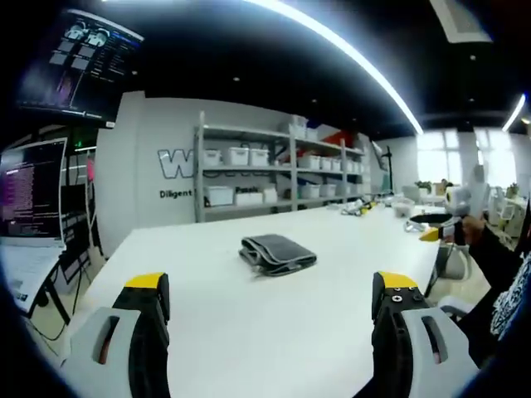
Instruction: Open the folded towel by lifting each exposed corner and separating the folded layers until the towel lies flat within the target outline without major curled edges
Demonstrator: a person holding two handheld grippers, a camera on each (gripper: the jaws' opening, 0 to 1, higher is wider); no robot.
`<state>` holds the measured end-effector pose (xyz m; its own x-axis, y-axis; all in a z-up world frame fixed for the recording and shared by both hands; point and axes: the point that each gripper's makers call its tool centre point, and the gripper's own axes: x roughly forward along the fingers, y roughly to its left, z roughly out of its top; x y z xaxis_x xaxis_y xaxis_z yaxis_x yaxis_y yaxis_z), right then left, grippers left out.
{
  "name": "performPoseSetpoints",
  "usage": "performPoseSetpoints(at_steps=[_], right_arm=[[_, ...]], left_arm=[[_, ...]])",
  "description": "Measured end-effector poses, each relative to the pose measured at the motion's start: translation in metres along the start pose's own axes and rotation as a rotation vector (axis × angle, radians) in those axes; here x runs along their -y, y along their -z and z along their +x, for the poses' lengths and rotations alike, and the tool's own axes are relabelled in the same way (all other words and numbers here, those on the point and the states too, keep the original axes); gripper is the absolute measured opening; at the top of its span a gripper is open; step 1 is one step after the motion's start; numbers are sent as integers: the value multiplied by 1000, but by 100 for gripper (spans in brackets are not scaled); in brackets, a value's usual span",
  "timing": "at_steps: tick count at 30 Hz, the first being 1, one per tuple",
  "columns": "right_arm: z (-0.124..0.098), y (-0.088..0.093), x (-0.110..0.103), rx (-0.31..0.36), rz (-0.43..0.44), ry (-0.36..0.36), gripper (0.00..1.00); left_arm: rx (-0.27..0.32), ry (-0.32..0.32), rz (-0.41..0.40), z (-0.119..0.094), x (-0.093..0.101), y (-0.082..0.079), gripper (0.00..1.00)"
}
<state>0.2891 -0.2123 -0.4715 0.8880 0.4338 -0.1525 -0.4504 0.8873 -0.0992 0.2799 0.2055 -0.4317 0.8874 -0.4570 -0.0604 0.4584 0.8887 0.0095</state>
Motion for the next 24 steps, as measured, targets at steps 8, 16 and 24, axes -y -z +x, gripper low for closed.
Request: performPoseSetpoints(at_steps=[8, 16, 24], right_arm=[[-8, -1, -1, 3, -6, 7, 100], [-12, 3, 5, -2, -1, 16, 100], [-4, 2, 8, -18, 14, 3, 99]], left_arm=[[9, 5, 3, -6, 5, 0, 99], [-7, 14, 8, -4, 11, 3, 99], [-4, 42, -7, 7, 14, -1, 99]])
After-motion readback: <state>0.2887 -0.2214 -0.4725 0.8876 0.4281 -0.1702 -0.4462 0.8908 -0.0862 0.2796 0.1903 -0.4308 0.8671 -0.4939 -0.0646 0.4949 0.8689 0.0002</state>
